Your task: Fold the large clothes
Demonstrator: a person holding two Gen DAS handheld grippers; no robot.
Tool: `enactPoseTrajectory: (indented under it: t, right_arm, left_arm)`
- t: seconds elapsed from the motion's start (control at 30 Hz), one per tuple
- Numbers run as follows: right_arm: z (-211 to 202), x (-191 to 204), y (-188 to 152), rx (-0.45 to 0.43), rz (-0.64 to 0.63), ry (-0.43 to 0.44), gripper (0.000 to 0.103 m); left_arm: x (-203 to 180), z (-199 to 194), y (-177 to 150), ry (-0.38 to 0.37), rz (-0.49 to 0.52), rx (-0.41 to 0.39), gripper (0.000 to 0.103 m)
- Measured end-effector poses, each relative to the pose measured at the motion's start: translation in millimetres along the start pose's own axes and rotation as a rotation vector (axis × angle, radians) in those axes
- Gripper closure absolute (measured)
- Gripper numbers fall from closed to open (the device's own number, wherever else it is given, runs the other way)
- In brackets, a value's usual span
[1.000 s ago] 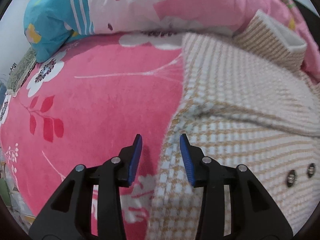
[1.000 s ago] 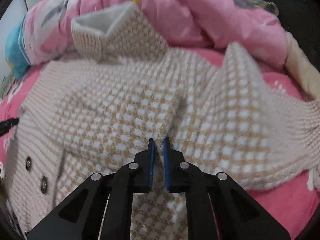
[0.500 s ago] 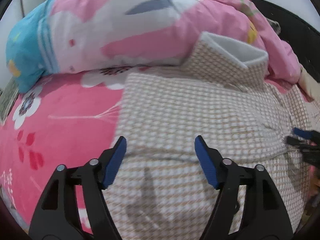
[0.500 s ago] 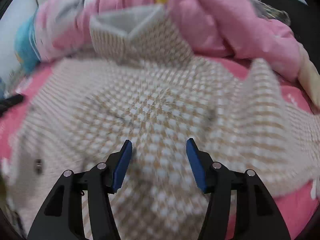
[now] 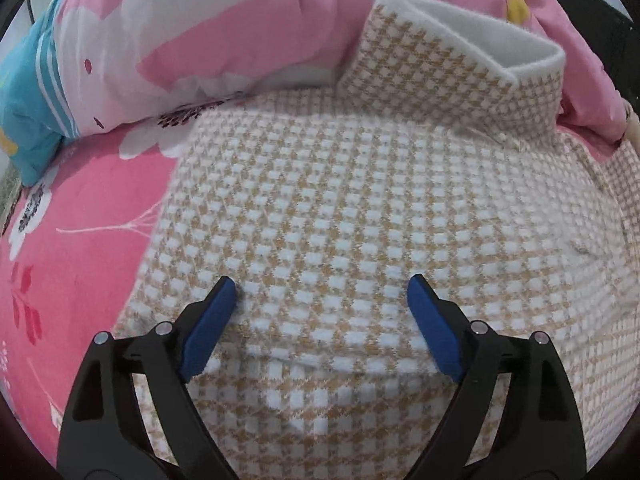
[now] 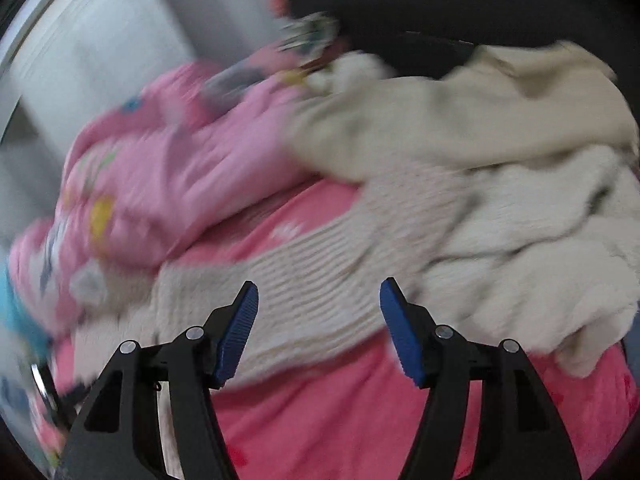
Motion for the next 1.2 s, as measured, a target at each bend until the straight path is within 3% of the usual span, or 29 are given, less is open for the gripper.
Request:
enactPoseTrajectory:
  t: [0.13,0.2,0.4,0.63,0.83,0.9,1.0,1.1,1.2]
  right_arm:
    - [17,-33,21,0.014,0.102,-0.010,0.044]
    - [26,-39,26,0.018,0.102,-0.025,0.053]
    - [49,-56,35,0.044,0.087,-0.125,0.066]
    - [36,-71,39,-0.017,0.144,-0.095,0.065]
    - [59,-75,42,0.044,0.154,-0.082,0.065]
    - [59,-68,44,0.033,0.115,-0.080,0.083]
    - [43,-45,45,-0.011,0.014,-0.090,0.087]
    - [14,-13,48,-0.066,-0.057,-0.036,0.088]
    - [-26,31,57,-0.124,-0.124,0.042,0.089]
  left_arm:
    - [0,2,0,0.010,0.018,0.003,0.015]
    - [1,3,0,0.011,0.019,0.004,0.014]
    - [-2,3,-1,0.028,0.026,-0.002,0.014]
    - [-4,4,-3,0.029,0.026,0.004,0.014]
    - [-4,4,-2,0.031,0.022,0.010,0.014]
    - [-4,5,-1,0.033,0.024,0.011,0.014]
    - [-5,6,0,0.029,0.025,0.014,0.014]
    - [-5,5,1,0.019,0.026,0.005,0.015]
    - [-3,-1,1,0.006,0.030,0.001,0.025]
Point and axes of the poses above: each gripper's, at about its wrist camera, not at the fingertips, and z roughly the way its jaws point, x to its left, y to its top, the point moved 7 cm from there along z, roughly the way its jaws point, and after that the axes turned 1 degree about -x, right-handed, at the moved point
